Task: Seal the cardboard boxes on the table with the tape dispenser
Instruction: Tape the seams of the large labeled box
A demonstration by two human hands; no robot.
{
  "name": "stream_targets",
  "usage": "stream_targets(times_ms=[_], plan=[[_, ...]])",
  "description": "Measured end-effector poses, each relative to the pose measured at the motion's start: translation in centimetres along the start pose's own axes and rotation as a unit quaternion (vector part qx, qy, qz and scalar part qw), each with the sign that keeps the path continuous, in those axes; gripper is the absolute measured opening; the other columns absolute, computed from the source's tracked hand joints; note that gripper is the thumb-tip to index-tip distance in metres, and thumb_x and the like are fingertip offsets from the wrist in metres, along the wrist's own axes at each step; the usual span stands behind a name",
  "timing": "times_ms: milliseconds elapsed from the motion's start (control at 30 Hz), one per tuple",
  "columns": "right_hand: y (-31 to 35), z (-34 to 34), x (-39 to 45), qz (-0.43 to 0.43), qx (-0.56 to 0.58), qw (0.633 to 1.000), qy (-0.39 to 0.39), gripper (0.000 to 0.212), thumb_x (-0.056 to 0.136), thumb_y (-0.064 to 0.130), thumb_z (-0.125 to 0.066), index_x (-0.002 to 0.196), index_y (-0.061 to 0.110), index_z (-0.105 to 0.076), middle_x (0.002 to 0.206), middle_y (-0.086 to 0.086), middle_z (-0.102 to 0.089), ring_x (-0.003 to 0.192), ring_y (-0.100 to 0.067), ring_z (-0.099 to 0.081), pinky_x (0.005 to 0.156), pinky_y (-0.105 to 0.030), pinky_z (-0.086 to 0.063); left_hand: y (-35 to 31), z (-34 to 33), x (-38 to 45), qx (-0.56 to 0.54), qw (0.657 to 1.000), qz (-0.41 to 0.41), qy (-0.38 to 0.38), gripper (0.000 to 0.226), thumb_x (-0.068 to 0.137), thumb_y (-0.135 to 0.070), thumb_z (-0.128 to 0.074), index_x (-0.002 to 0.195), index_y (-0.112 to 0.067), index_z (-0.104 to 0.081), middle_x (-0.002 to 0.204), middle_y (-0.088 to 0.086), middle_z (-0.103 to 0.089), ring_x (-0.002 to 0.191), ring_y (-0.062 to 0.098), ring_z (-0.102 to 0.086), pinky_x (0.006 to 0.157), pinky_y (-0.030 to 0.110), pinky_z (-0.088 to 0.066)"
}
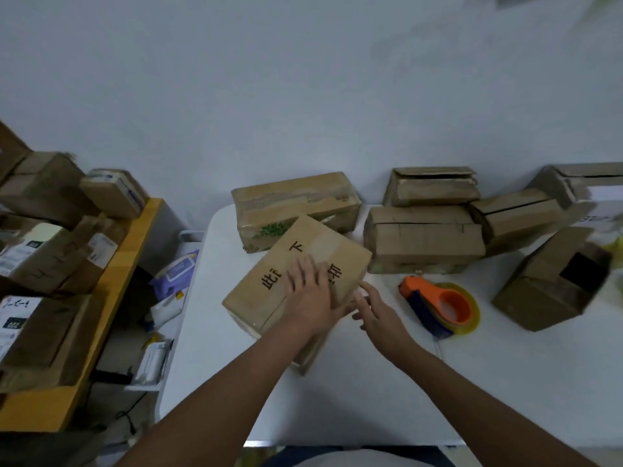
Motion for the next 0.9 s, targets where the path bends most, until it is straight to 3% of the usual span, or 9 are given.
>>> stream_targets(times_ms=[67, 167, 300, 367, 433, 500, 567, 667, 900], plan=[[-0.4, 0.8, -0.1, 0.0, -0.003, 0.999, -0.038, 0.046, 0.102, 0.044, -0.036, 0.142, 0.023, -0.039, 0.125, -0.002, -0.059, 0.108, -0.015, -0.059, 0.096, -0.042, -0.049, -0.3, -0.8, -0.2, 0.052, 0.998, -0.011, 0.024, 0.117, 0.084, -0.07, -0.055, 0.154, -0.011, 0.018, 0.156, 0.023, 0.03, 0.143, 0.048, 0.026, 0.117, 0.062, 0.01], [-0.6, 2.8, -0.1, 0.031, -0.027, 0.992, -0.118, 0.041, 0.101, 0.039, -0.041, 0.138, 0.02, -0.044, 0.129, 0.001, -0.052, 0.114, -0.013, -0.054, 0.096, -0.037, -0.048, 1.4, -1.0, -0.8, 0.069, 0.99, -0.113, 0.051, 0.103, 0.091, -0.051, -0.059, 0.156, -0.024, 0.016, 0.16, 0.007, 0.03, 0.145, 0.039, 0.028, 0.116, 0.062, 0.011], [-0.3, 4.4, 0.6, 0.061, -0.097, 0.974, -0.196, 0.041, 0.101, 0.032, -0.045, 0.138, 0.016, -0.042, 0.139, -0.005, -0.038, 0.127, -0.019, -0.041, 0.107, -0.039, -0.038, 5.9, 0.3, -2.2, 0.132, 0.954, -0.261, 0.066, 0.09, 0.09, -0.005, -0.058, 0.152, -0.05, -0.01, 0.162, -0.016, 0.021, 0.144, 0.024, 0.031, 0.114, 0.049, 0.02], [0.1, 4.5, 1.4, 0.064, -0.104, 0.974, -0.189, 0.044, 0.101, 0.03, -0.046, 0.141, 0.013, -0.041, 0.145, -0.007, -0.034, 0.134, -0.022, -0.034, 0.112, -0.042, -0.033, 6.9, 1.2, -2.8, 0.128, 0.955, -0.269, -0.001, 0.089, 0.078, 0.009, -0.053, 0.146, -0.044, -0.032, 0.165, -0.012, 0.001, 0.151, 0.024, 0.012, 0.12, 0.047, 0.007], [0.2, 4.3, 2.4, 0.038, -0.107, 0.982, -0.153, 0.048, 0.101, 0.032, -0.045, 0.145, 0.011, -0.037, 0.15, -0.009, -0.031, 0.139, -0.025, -0.03, 0.114, -0.046, -0.031, 7.4, 1.6, -3.4, 0.077, 0.966, -0.233, -0.079, 0.072, 0.077, 0.003, -0.052, 0.138, -0.035, -0.045, 0.16, -0.01, -0.021, 0.149, 0.022, -0.012, 0.116, 0.042, -0.012], [-0.1, 3.7, 2.9, 0.008, -0.112, 0.988, -0.106, 0.05, 0.102, 0.035, -0.043, 0.146, 0.013, -0.036, 0.15, -0.009, -0.037, 0.138, -0.025, -0.036, 0.111, -0.046, -0.035, 7.8, 0.8, -3.8, 0.02, 0.978, -0.171, -0.117, 0.051, 0.09, -0.015, -0.05, 0.138, -0.031, -0.045, 0.157, -0.011, -0.027, 0.148, 0.019, -0.017, 0.113, 0.042, -0.012], [-0.5, 3.0, 2.8, -0.007, -0.088, 0.993, -0.077, 0.044, 0.102, 0.035, -0.043, 0.142, 0.016, -0.042, 0.14, -0.005, -0.051, 0.126, -0.021, -0.05, 0.101, -0.039, -0.045, 7.5, -0.6, -3.9, -0.031, 0.984, -0.137, -0.107, 0.046, 0.1, -0.048, -0.036, 0.144, -0.033, -0.037, 0.161, -0.012, -0.017, 0.151, 0.017, -0.004, 0.117, 0.051, 0.0], [-1.2, 2.0, 1.8, 0.01, -0.078, 0.994, -0.072, 0.03, 0.102, 0.032, -0.044, 0.127, 0.02, -0.056, 0.118, 0.002, -0.063, 0.106, -0.012, -0.058, 0.083, -0.026, -0.047, 6.6, -2.6, -4.2, -0.057, 0.989, -0.133, -0.03, 0.081, 0.084, -0.083, -0.028, 0.151, -0.039, -0.014, 0.162, -0.015, 0.017, 0.146, 0.013, 0.031, 0.112, 0.058, 0.015], [-3.5, 3.3, -0.9, 0.015, -0.049, 0.987, -0.15, 0.017, 0.101, 0.022, -0.045, 0.098, 0.028, -0.061, 0.089, 0.013, -0.063, 0.086, -0.001, -0.058, 0.065, -0.016, -0.04, 4.7, -1.7, -2.7, 0.013, 0.976, -0.21, 0.052, 0.093, 0.086, -0.068, -0.049, 0.156, -0.037, 0.006, 0.16, -0.012, 0.03, 0.142, 0.015, 0.038, 0.113, 0.057, 0.019]])
Point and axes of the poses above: each hand's wrist, its own x-axis towards the middle knuckle, its own z-axis out of the back of the hand, y = z × x, the point moved 5 cm from there along x, towards the middle knuckle
